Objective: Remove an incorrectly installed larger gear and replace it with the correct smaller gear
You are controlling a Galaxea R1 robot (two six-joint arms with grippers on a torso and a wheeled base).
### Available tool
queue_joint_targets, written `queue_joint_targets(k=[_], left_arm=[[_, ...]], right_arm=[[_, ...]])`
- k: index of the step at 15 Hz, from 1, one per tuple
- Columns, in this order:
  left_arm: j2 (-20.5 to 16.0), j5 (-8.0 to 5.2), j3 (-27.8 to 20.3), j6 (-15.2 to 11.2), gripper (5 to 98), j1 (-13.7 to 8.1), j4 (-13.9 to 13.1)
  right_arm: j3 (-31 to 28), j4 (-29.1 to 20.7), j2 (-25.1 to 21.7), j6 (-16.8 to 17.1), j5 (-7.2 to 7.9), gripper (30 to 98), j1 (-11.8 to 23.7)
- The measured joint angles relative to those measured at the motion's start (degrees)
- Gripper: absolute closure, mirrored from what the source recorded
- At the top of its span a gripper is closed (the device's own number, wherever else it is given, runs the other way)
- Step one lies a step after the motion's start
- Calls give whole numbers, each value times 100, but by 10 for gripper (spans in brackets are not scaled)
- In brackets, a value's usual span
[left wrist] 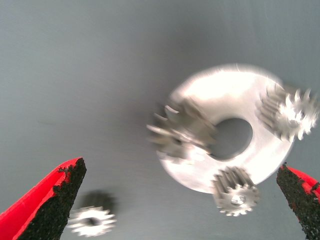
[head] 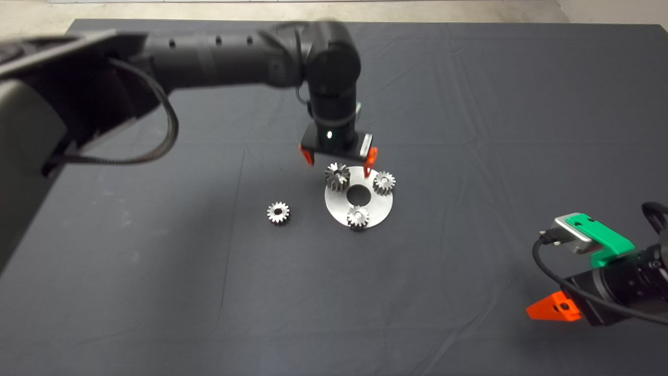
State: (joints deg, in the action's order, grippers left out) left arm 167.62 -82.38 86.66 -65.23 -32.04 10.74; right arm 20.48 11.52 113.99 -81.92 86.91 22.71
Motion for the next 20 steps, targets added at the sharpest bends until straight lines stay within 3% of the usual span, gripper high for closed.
queue_joint_targets(k=[3,8,11,13,20], left_arm=[[5,-162,25,19,61,-40,-68],[32,-155,-6,19,61,-23,-68],[33,-19,92,25,61,134,-68],[33,71,211,165,61,310,-72],[33,242,322,206,61,314,-66]], right_arm=[[0,0,1,0,-1,307,1],[0,0,0,0,0,307,1],[0,0,-2,0,0,307,-2],[0,0,-2,-2,0,307,1],[0,0,0,0,6,307,1]])
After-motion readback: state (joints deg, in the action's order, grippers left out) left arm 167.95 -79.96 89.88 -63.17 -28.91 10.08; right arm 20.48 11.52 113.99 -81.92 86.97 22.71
